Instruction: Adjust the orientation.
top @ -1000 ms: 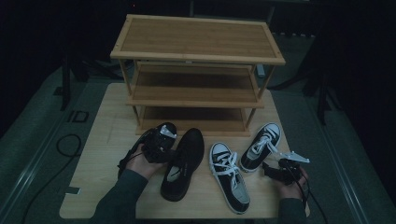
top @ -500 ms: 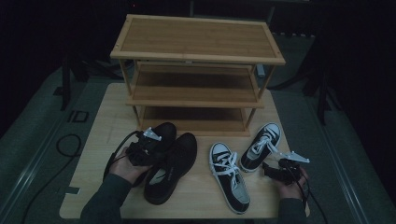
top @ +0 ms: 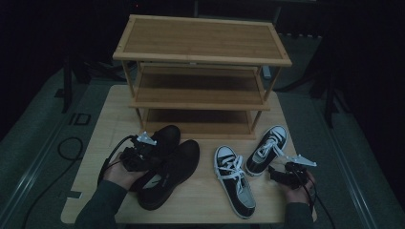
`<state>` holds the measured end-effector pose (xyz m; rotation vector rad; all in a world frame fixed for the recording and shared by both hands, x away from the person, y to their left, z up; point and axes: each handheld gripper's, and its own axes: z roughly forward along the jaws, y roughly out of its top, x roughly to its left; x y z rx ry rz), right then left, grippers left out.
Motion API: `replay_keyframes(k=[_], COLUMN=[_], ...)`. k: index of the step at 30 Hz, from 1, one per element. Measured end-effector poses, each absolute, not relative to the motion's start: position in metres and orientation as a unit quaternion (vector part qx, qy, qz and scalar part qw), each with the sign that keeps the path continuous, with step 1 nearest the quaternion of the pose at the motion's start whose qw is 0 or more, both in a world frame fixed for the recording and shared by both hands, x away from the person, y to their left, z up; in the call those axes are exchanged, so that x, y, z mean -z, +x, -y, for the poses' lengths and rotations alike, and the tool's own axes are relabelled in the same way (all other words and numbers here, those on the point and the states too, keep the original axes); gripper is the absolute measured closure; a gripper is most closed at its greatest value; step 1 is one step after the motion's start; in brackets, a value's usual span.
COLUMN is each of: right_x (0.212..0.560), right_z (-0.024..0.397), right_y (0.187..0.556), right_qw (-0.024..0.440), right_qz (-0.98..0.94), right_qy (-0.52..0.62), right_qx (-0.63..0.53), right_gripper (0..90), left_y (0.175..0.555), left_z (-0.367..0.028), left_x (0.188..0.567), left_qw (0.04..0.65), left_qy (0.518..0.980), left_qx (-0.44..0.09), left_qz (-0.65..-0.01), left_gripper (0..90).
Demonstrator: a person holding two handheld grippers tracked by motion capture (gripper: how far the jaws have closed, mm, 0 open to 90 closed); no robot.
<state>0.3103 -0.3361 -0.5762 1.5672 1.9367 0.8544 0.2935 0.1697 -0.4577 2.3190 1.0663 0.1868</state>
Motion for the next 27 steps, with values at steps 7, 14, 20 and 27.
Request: replay_keyframes(k=[7, 14, 20, 27], right_x=[0.576, 0.576, 0.576, 0.576], right_z=[0.336, 0.336, 0.336, 0.336], right_y=[0.31, 0.31, 0.31, 0.31], right_qw=[0.251, 0.251, 0.251, 0.251], right_qz=[-0.712, -0.712, -0.712, -0.712], right_qy=[0.576, 0.576, 0.576, 0.576], right_qx=[-0.314, -0.314, -0.314, -0.314], right_gripper=[14.5, 14.4, 14.4, 14.5], left_y=[0.293, 0.286, 0.284, 0.281], left_z=[-0.169, -0.164, -0.164, -0.167], left_x=[0.457, 0.448, 0.446, 0.443], left_qw=[0.294, 0.303, 0.298, 0.294], left_qy=[0.866, 0.869, 0.871, 0.865], left_qx=[-0.076, -0.104, -0.114, -0.133], left_qz=[-0.397, -0.378, -0.374, -0.384], left_gripper=[66.2, 52.8, 44.2, 29.7])
